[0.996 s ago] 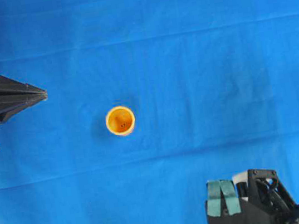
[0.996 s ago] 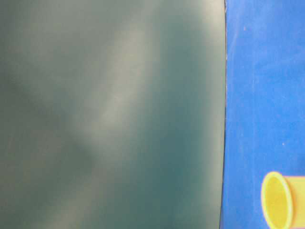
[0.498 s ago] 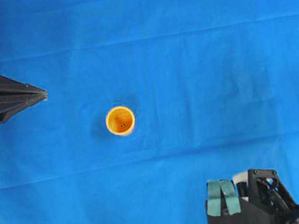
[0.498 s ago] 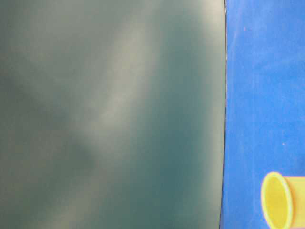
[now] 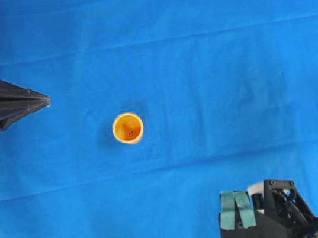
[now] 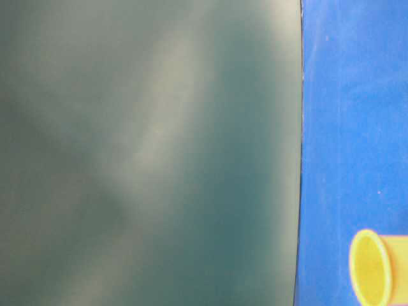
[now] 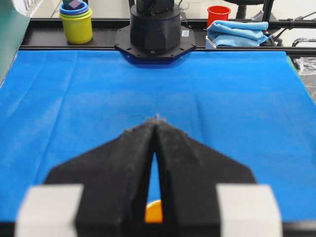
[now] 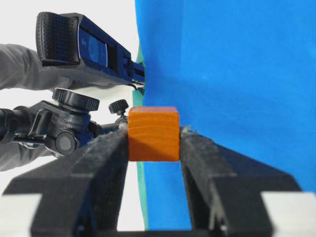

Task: Move the block forward with right arm.

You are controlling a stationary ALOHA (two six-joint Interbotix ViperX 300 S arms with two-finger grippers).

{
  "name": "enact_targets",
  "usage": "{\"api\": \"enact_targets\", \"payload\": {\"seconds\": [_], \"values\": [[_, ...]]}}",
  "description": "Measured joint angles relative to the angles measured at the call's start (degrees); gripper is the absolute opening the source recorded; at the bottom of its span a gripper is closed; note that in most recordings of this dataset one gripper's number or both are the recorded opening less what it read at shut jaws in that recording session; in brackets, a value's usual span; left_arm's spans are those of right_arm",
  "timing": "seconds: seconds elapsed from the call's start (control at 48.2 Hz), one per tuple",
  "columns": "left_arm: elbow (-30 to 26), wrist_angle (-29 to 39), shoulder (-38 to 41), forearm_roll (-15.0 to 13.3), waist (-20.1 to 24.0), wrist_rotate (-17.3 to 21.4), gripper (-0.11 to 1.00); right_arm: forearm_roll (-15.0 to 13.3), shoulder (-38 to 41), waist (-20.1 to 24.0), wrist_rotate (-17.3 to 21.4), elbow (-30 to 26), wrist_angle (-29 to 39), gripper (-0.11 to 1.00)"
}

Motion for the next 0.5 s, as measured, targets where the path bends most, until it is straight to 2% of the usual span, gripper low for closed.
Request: {"api": "enact_targets", "payload": {"seconds": [0.498], "values": [[0.0, 0.1, 0.1, 0.0, -0.1, -0.4, 0.02, 0.3, 0.0, 0.0, 0.1, 0.0, 0.0, 0.4]]}}
